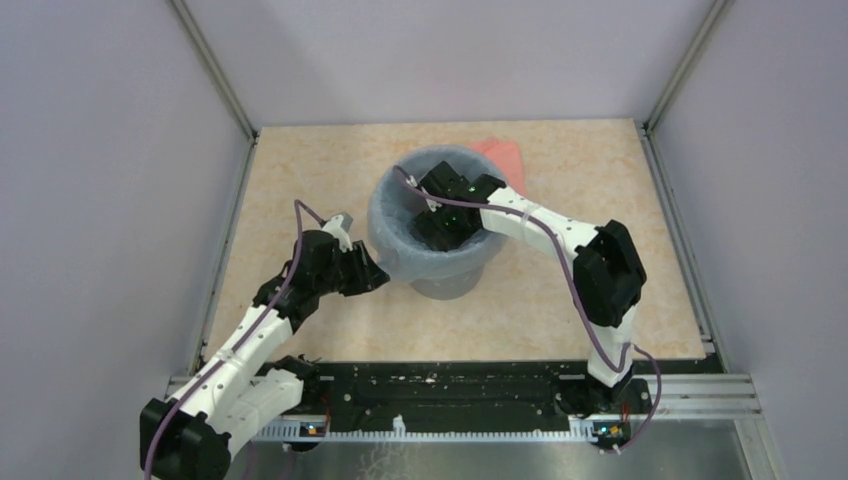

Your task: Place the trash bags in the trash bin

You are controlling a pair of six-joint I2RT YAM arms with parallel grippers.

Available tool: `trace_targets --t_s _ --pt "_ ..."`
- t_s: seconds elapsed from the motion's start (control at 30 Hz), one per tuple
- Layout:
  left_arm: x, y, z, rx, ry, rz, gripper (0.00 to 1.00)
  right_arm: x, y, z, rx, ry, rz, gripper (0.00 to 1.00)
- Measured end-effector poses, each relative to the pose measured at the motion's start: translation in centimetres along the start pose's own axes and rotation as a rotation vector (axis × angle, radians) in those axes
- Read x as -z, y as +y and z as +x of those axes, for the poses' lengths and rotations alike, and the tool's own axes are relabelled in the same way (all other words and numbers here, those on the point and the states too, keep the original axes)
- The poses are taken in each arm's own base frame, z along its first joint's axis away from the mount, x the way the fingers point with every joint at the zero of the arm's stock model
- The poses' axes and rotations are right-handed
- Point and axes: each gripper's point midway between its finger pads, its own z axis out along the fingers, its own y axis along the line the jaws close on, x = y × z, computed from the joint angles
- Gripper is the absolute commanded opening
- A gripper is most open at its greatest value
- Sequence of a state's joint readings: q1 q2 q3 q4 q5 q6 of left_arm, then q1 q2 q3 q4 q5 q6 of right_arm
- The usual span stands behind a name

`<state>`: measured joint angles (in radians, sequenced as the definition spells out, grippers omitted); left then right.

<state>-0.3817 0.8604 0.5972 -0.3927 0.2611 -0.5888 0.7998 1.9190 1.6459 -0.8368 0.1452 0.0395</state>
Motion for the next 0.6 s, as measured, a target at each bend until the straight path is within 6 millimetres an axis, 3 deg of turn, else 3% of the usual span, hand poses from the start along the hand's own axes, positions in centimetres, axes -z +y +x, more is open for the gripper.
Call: trace_targets --t_s 0.3,0.6 --pt "0.0 -0.3 -0.1 -0.003 -0.003 0.016 0.44 1.3 -0.3 1.5 -0.076 0.047 0.034 0.58" --pt "-0.3 -0.3 -0.2 -0.003 -0.002 0.016 0.44 -0.3 0.0 4.4 -0.091 0.125 0.040 0.56"
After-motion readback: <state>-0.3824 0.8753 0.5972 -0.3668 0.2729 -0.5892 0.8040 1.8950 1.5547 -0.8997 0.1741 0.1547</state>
